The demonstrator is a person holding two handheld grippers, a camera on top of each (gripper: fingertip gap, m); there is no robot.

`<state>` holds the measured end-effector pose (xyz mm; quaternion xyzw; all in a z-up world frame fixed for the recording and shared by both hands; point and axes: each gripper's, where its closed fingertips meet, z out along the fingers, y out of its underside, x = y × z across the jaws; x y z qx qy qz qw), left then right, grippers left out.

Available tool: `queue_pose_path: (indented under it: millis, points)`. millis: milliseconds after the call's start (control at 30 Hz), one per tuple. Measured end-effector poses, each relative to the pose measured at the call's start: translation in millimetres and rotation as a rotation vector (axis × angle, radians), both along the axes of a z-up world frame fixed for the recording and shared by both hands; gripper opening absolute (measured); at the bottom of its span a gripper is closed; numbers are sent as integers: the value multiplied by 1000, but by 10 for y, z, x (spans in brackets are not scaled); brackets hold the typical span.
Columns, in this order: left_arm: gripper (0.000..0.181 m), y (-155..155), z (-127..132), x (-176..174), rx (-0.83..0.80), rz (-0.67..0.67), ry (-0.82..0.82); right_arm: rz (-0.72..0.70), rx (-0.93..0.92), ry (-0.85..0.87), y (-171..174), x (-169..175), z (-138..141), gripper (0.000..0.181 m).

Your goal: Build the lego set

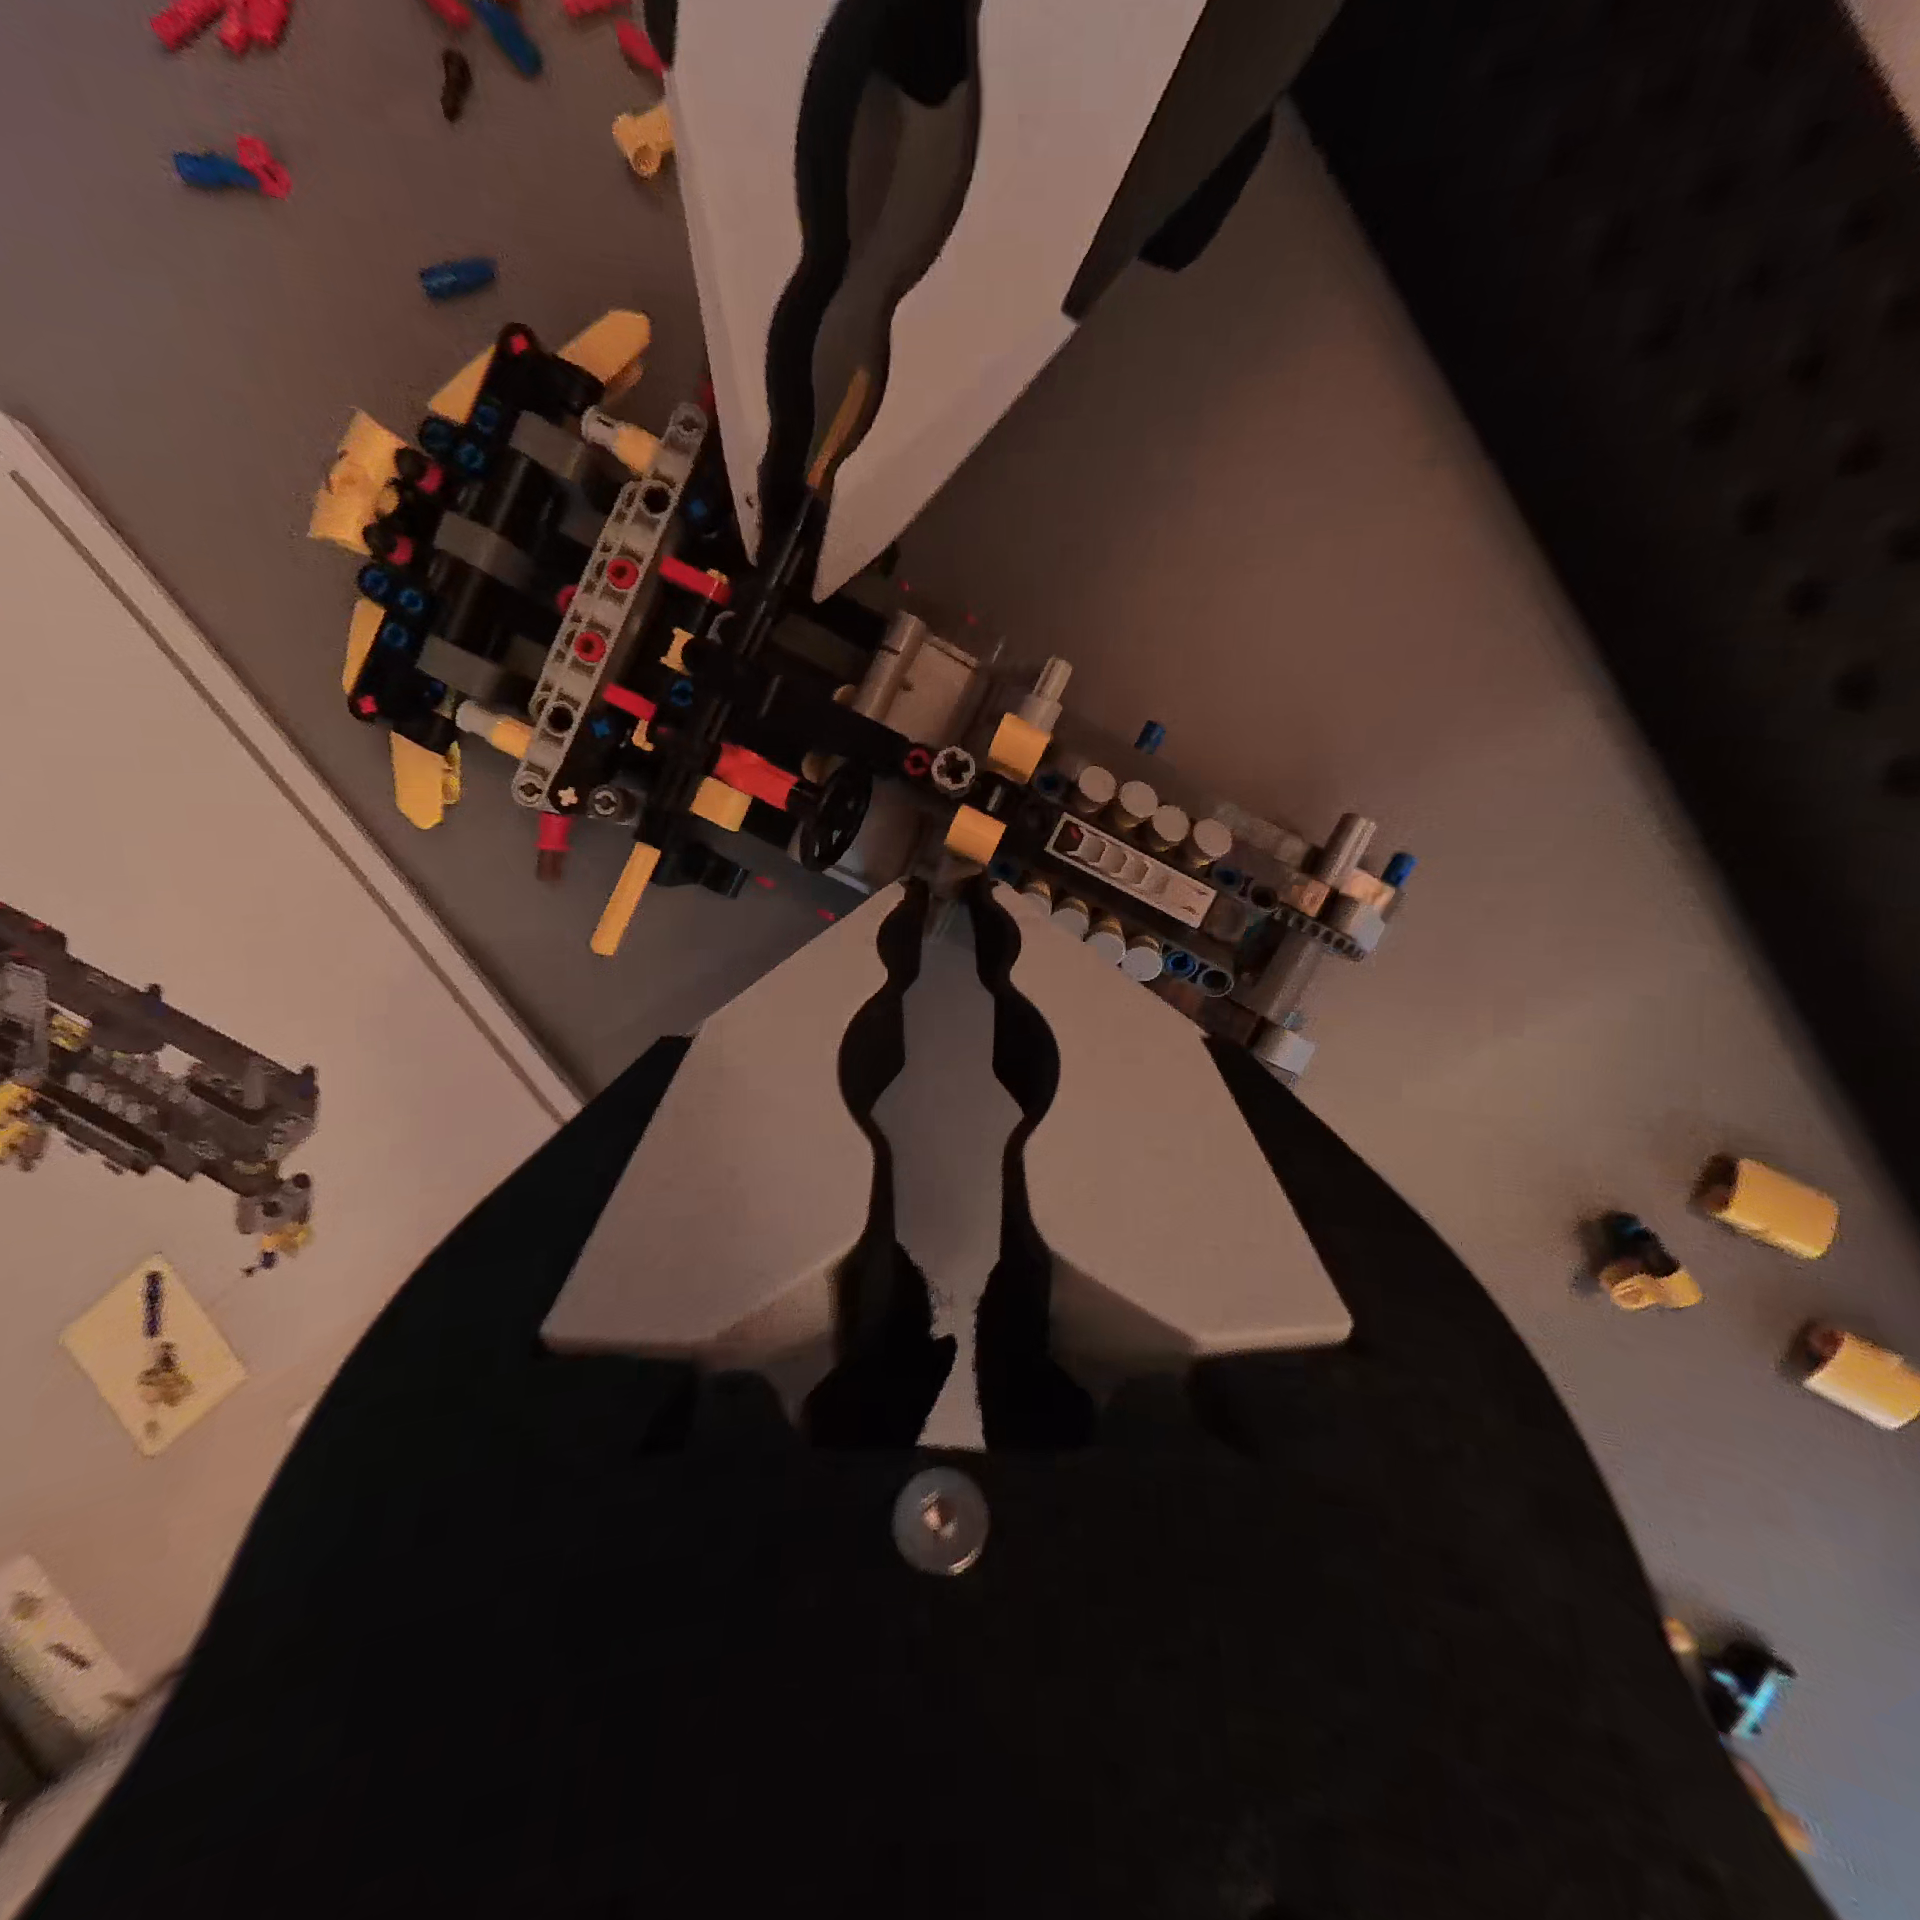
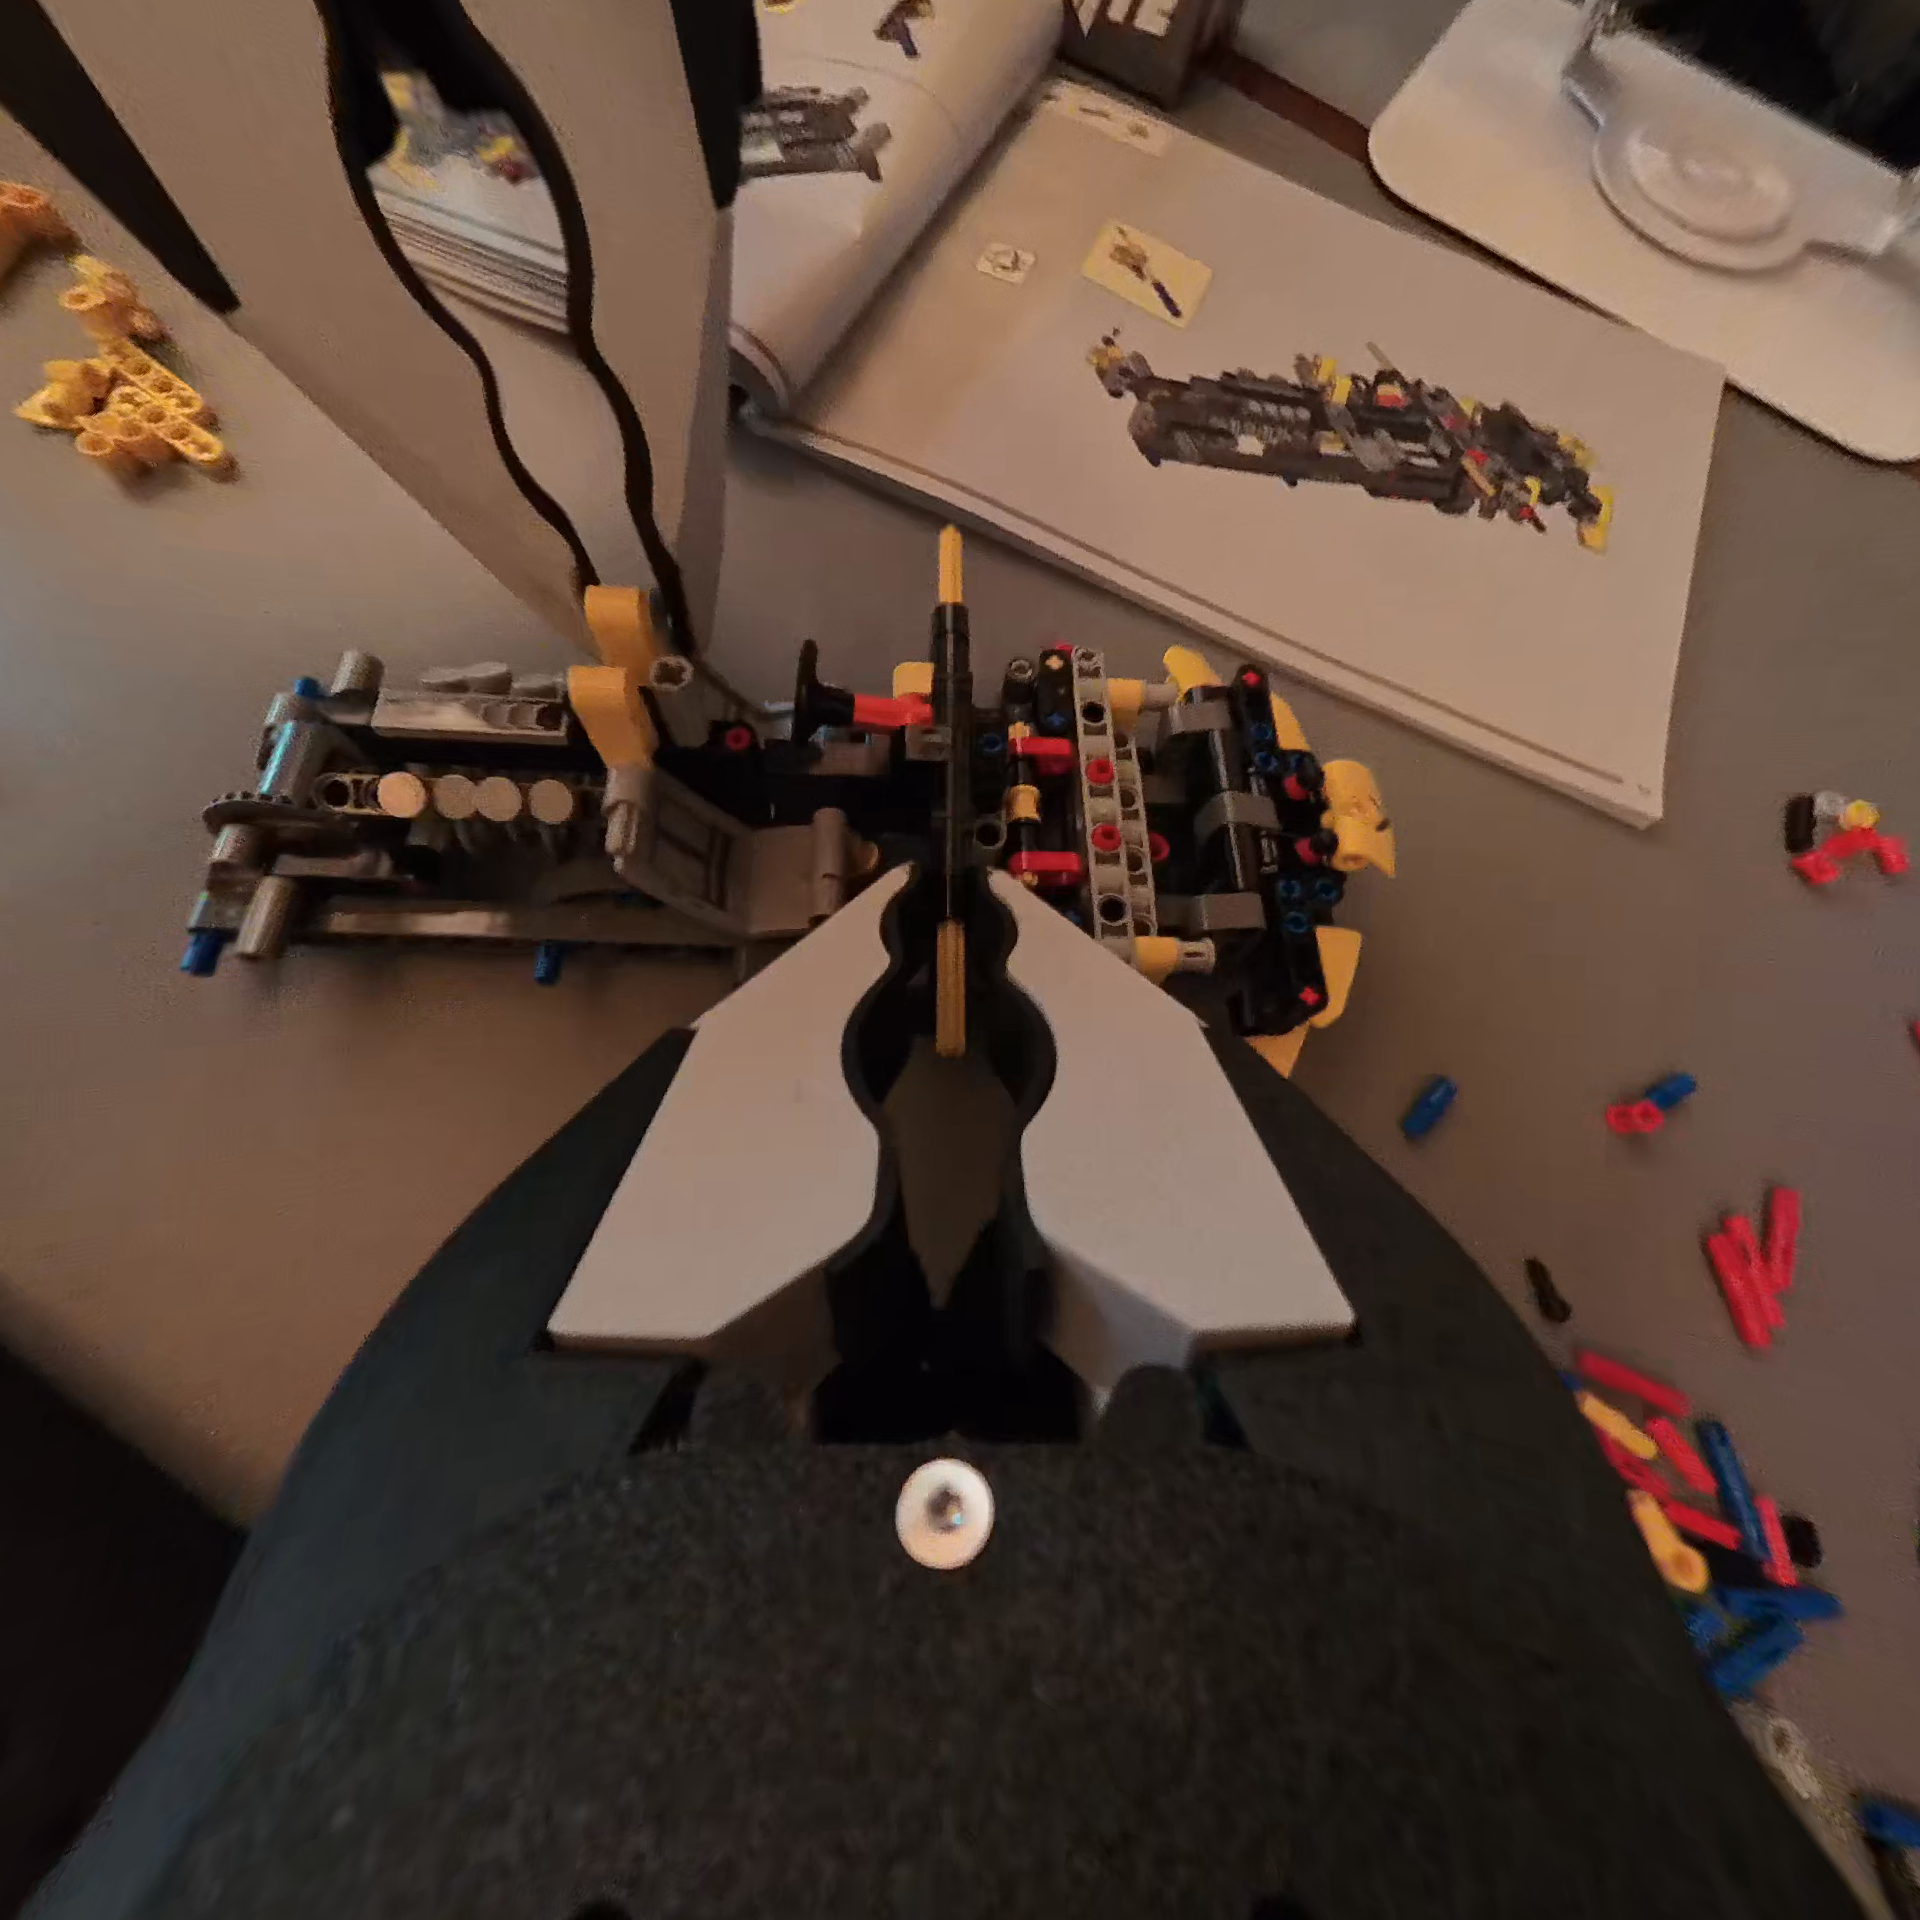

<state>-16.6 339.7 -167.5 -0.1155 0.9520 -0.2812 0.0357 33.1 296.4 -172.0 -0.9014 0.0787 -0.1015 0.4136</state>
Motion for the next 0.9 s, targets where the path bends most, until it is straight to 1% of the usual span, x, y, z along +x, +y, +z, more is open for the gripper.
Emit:
queue_pose_path:
  millis: [67,167,267,300,367,433,467,533,567,633,667,733,800,833,867,900]
  points:
    - [10,-6,-12,28,28,-28,-10,-28,-1,28,-1,31,-45,7]
    - [11,-6,-10,58,49,-18,-14,-54,15,57,-3,66,-49,7]
    - [16,12,-1,89,45,43,-76,-55,29,82,-3,71,-48,7]
    - [21,49,13,111,49,78,-120,-52,34,94,-5,64,-45,7]
    - [20,138,107,105,30,145,-231,-36,57,126,-12,32,-12,11]
    - [21,262,328,69,-27,286,-376,-10,108,152,-42,-5,95,16]
    - [21,336,463,-9,-70,368,-436,10,145,160,-62,-28,170,20]
    - [21,479,703,-287,-189,565,-498,44,220,165,-118,-52,319,24]
    - [21,535,760,-477,-255,668,-486,68,259,170,-141,-73,380,26]
    - [21,562,757,-875,-415,865,-398,96,336,171,-183,-63,463,26]
    - [21,576,737,-1015,-507,976,-362,106,370,172,-194,-46,475,27]
    - [22,473,710,-1250,-691,1086,-315,105,418,185,-211,-2,476,29]
    - [24,452,720,-1341,-805,1189,-362,99,455,174,-226,36,480,29]
    - [24,482,715,-1344,-835,1246,-387,79,457,147,-235,81,473,31]
    - [29,527,724,-1328,-863,1290,-421,70,463,124,-243,109,490,32]
    - [39,614,756,-1303,-877,1338,-489,67,481,107,-250,124,530,31]
